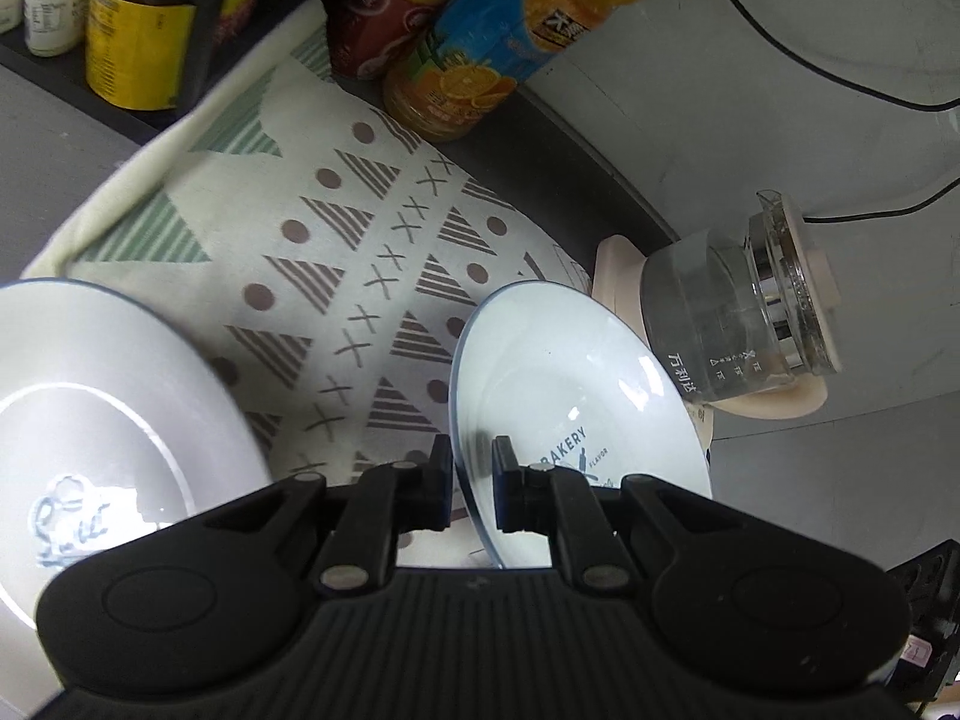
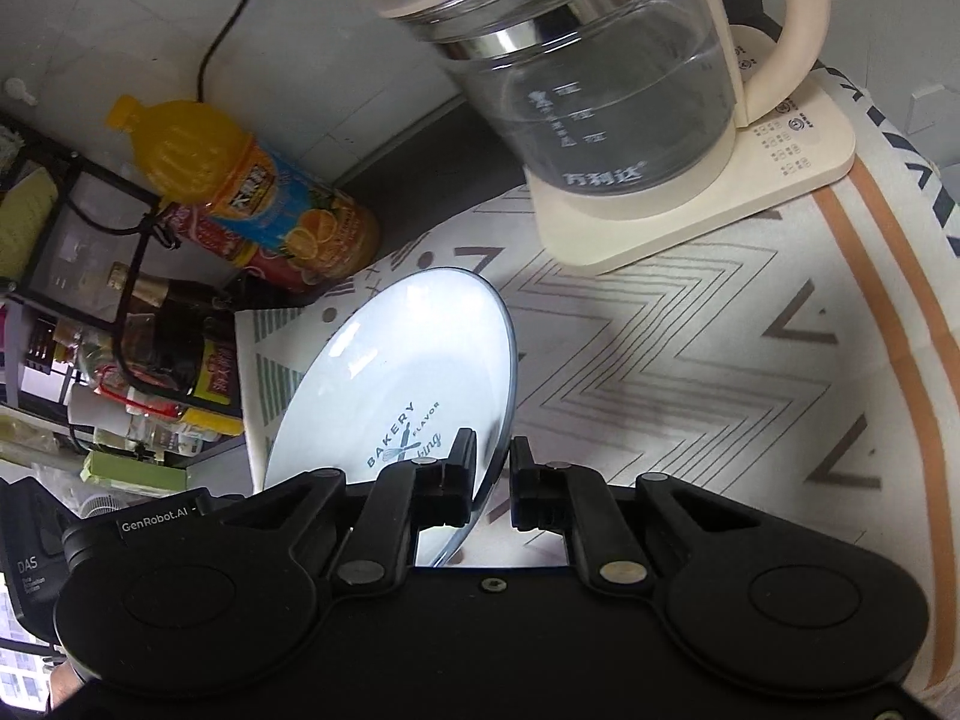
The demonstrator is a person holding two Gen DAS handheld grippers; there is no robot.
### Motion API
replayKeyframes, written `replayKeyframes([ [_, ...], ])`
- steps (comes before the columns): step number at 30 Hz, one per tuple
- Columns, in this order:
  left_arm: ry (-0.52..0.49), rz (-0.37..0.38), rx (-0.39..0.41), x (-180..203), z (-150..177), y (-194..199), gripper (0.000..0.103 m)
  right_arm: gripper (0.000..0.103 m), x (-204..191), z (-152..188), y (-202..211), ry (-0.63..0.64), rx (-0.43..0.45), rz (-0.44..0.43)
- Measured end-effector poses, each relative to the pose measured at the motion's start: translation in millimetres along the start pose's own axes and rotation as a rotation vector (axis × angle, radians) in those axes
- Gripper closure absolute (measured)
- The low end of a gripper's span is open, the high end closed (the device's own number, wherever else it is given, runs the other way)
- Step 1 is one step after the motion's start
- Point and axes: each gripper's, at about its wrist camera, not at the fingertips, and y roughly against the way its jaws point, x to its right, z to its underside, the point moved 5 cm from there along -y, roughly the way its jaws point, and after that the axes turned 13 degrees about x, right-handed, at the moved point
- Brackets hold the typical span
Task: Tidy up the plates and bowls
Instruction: 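Lift the 'BAKERY' plate and carry it toward the 'Sweet' plate, then lower the 'BAKERY' plate onto the 'Sweet' plate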
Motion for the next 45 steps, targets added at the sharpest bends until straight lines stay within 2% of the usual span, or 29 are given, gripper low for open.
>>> replayKeyframes([
  [10, 0.001, -0.01, 0.02, -38.0, -4.2, 40.4, 0.092, 0.092, -38.0, 33.5, 4.8, 0.008, 0.036, -0.017],
  [18, 0.013, -0.026, 0.033, -68.5, -5.0, 64.4, 0.092, 0.092, -63.6, 62.1, -0.8, 0.02, 0.017, -0.033],
  [33, 0.02, -0.056, 0.02, -114.9, 4.8, 84.7, 0.092, 0.092, -90.7, 103.7, -7.2, 0.074, -0.026, -0.013],
  [45, 0.029, -0.059, -0.02, -146.8, 16.6, 90.7, 0.092, 0.091, -113.0, 135.1, -8.8, 0.162, -0.044, 0.026],
])
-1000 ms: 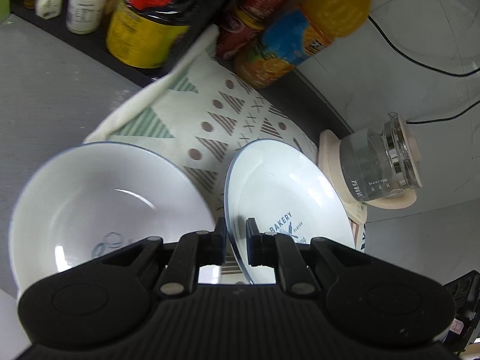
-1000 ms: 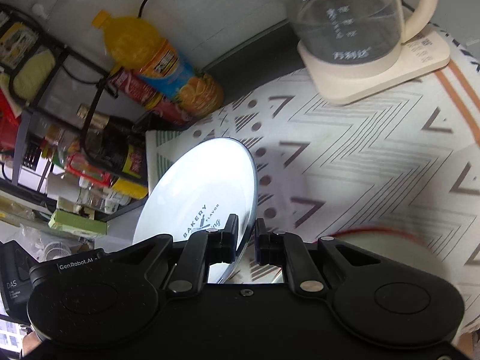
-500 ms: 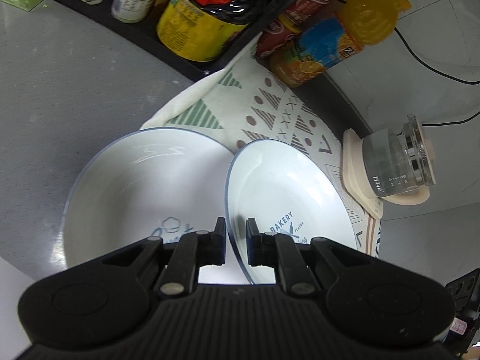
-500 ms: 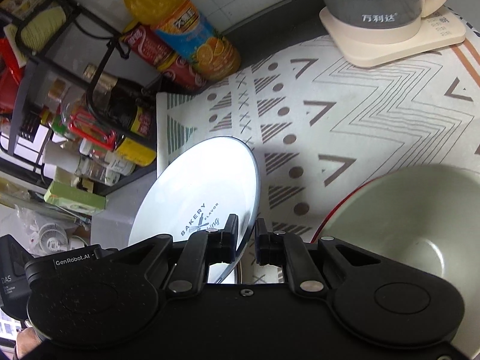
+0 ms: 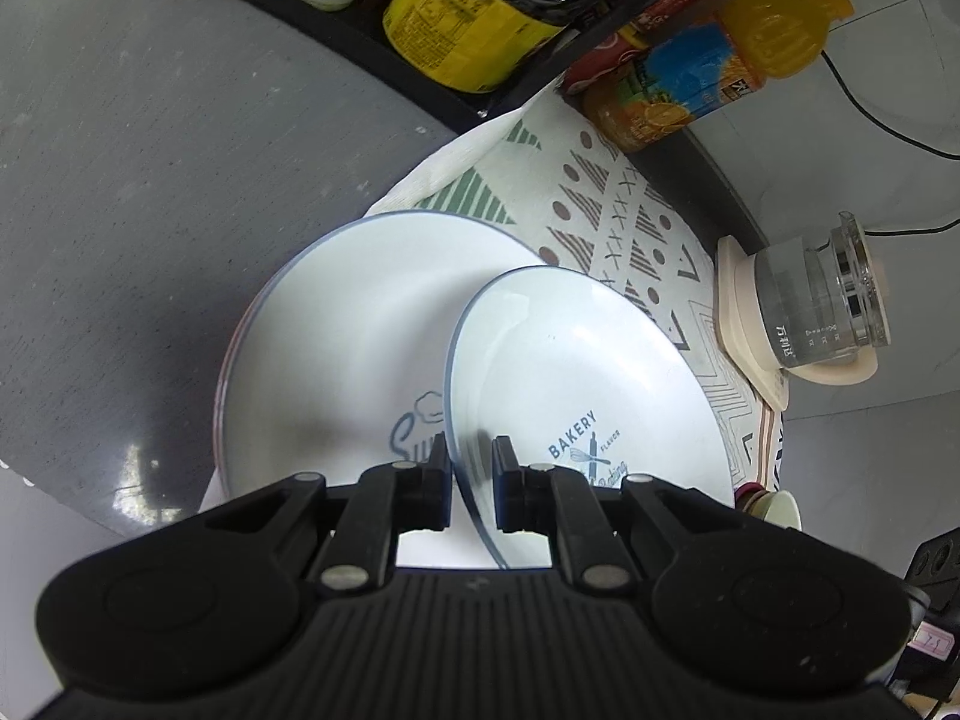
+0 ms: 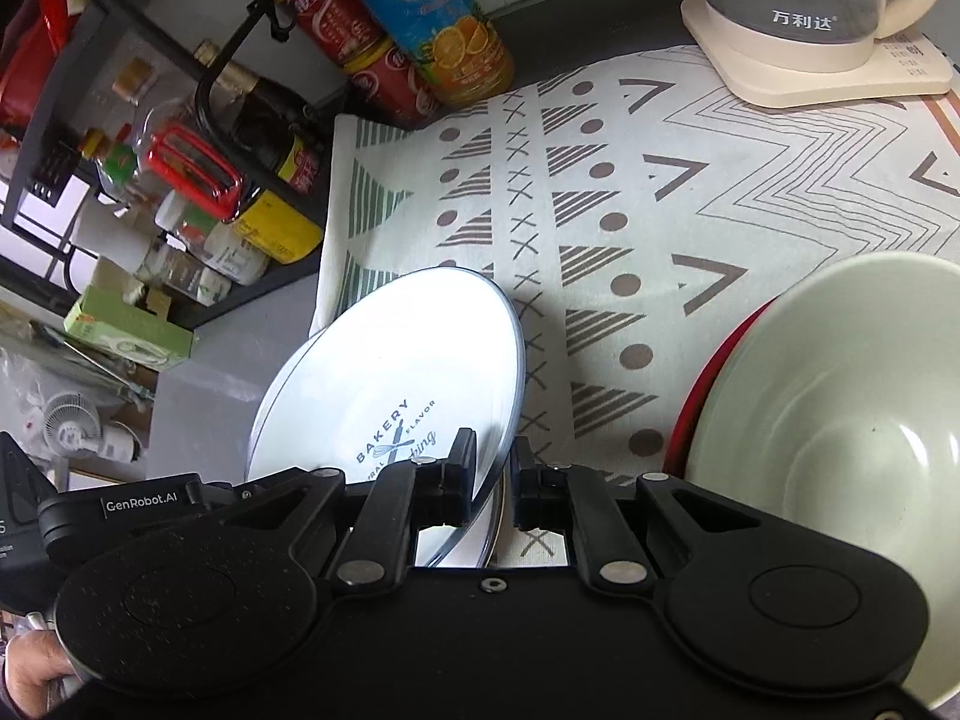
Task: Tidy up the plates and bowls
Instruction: 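Lower the 'BAKERY' plate onto the 'Sweet' plate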
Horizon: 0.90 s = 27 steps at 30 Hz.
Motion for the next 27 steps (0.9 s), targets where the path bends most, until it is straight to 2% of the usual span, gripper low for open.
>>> replayKeyframes([
  [19, 0.012, -0.036, -0.044, -28.5, 17.5, -9.9, 0.09, 0.094, -17.7, 22.2, -12.1, 0.111, 0.011, 0.089],
  [27, 0.02, -0.062, -0.046, -36.4, 22.3, -11.3, 0.088, 0.094, -19.4, 32.9, -20.0, 0.131, -0.002, 0.094],
])
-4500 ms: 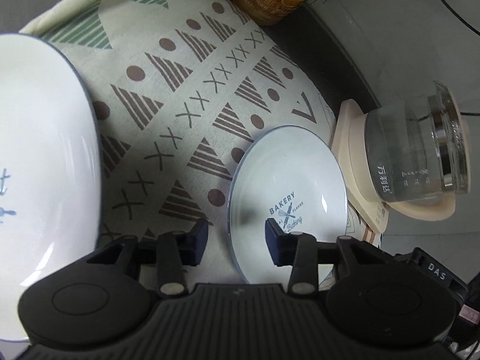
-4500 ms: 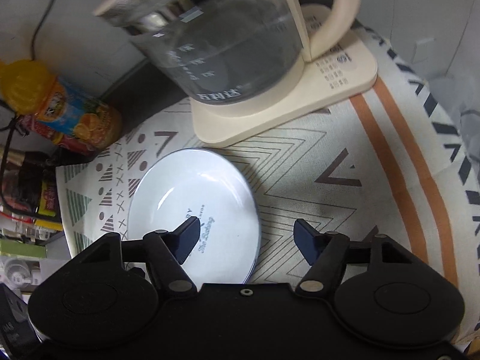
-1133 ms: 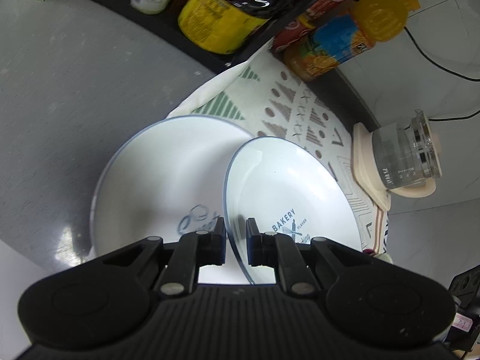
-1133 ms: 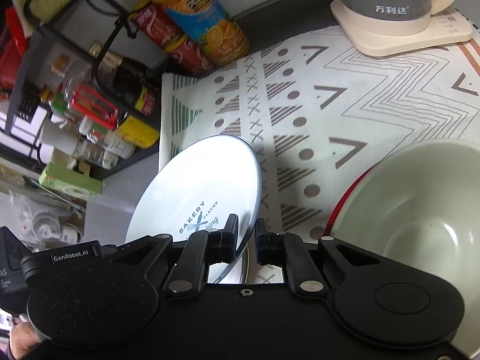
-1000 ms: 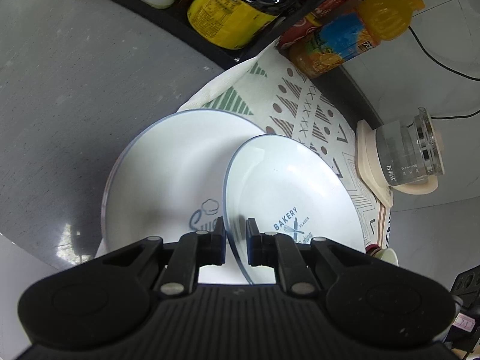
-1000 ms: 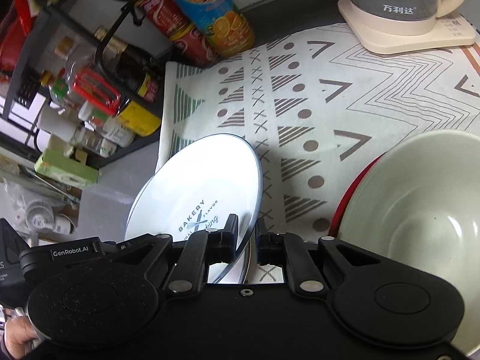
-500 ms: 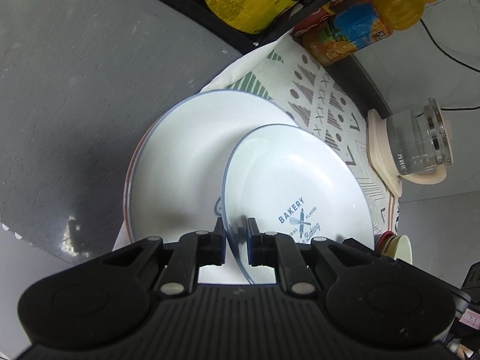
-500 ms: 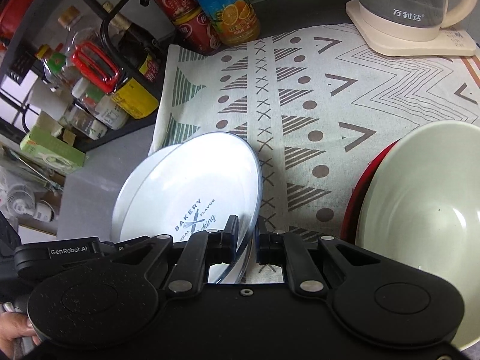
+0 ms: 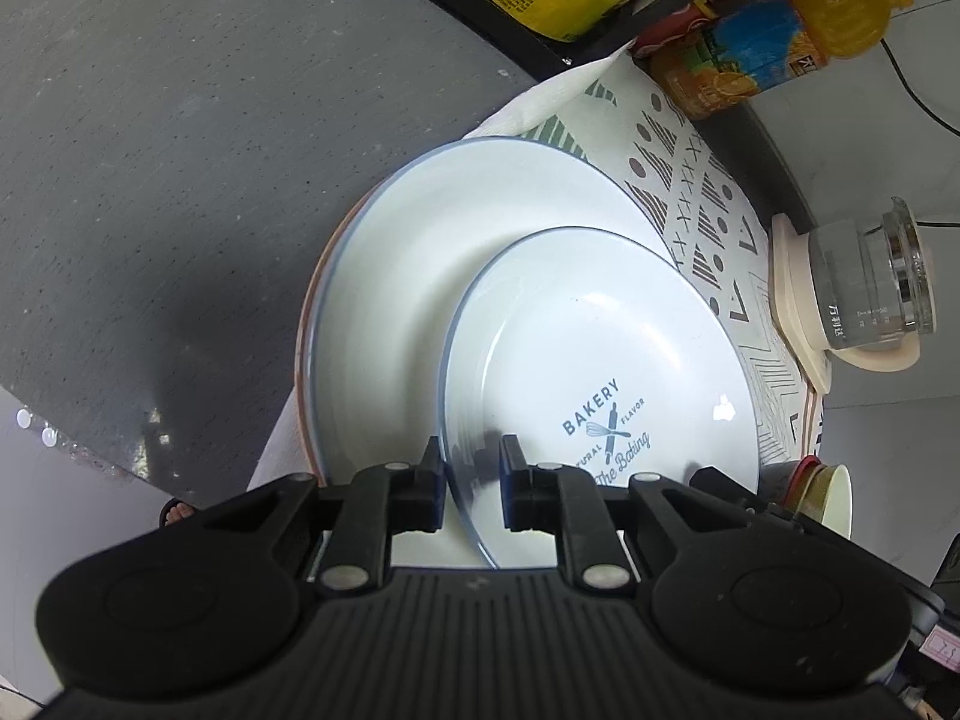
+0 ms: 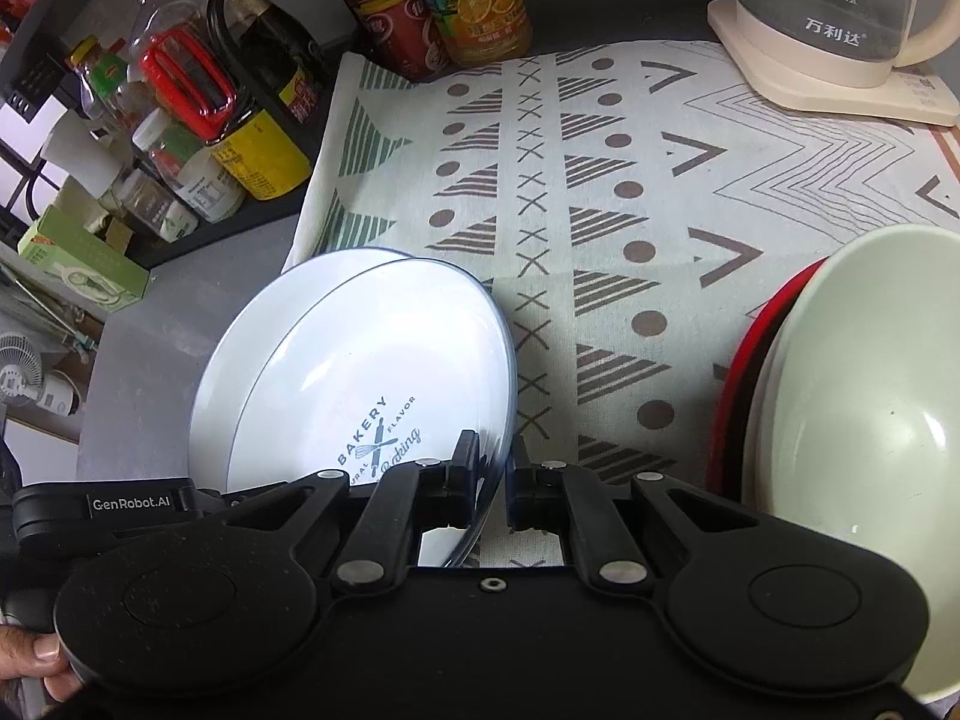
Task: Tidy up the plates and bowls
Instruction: 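Lower the 'BAKERY' plate onto the 'Sweet' plate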
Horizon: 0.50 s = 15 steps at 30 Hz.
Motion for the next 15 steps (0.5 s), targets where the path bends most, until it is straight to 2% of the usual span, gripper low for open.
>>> replayKeyframes([
  [6, -0.005, -0.021, -0.008, -0.6, -2.3, -1.2, 0.088, 0.094, 1.3, 3.0, -3.8, -0.007, -0.005, -0.005],
  [10, -0.064, -0.052, 0.032, 2.6, -7.3, 6.6, 0.088, 0.093, 1.3, 4.8, -7.5, -0.008, -0.011, -0.005],
  [15, -0.072, -0.069, 0.05, 0.6, -19.3, 18.1, 0.087, 0.092, 1.9, 4.9, -10.9, -0.018, -0.014, -0.01],
])
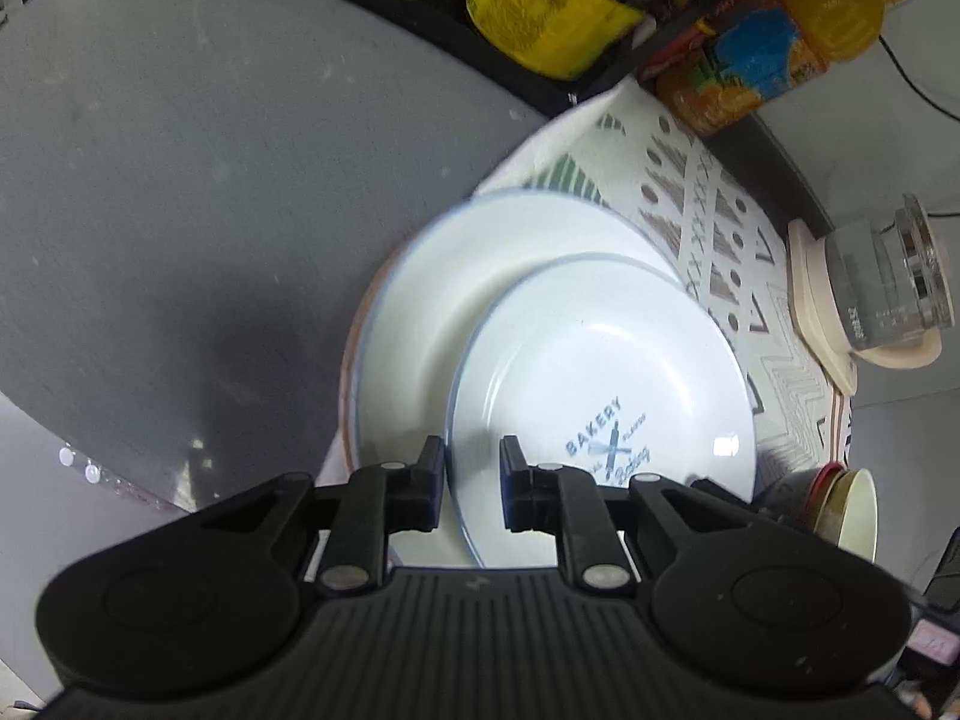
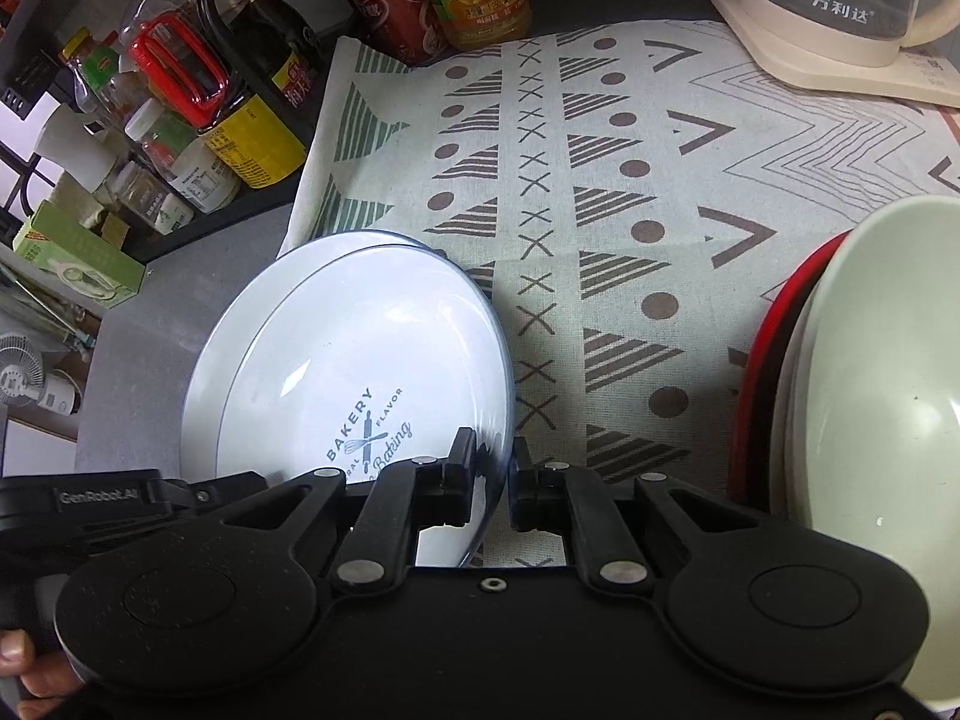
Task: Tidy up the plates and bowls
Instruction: 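Lower the 'BAKERY' plate onto the 'Sweet' plate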
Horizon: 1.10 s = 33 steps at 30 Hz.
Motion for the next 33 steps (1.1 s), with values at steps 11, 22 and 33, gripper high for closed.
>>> replayKeyframes([
  [11, -0.021, -0.077, 0.103, -0.6, -27.0, 25.8, 0.044, 0.089, -0.8, -0.8, -5.9, 0.005, -0.004, -0.001],
  [22, -0.039, -0.129, 0.045, -14.6, -14.6, -0.2, 0.043, 0.082, -7.3, 6.9, -10.6, 0.044, -0.009, 0.019],
  [33, 0.028, -0.098, 0.061, -21.3, -14.8, -3.6, 0.07, 0.082, -4.1, 7.6, -5.5, 0.022, 0.003, 0.014],
])
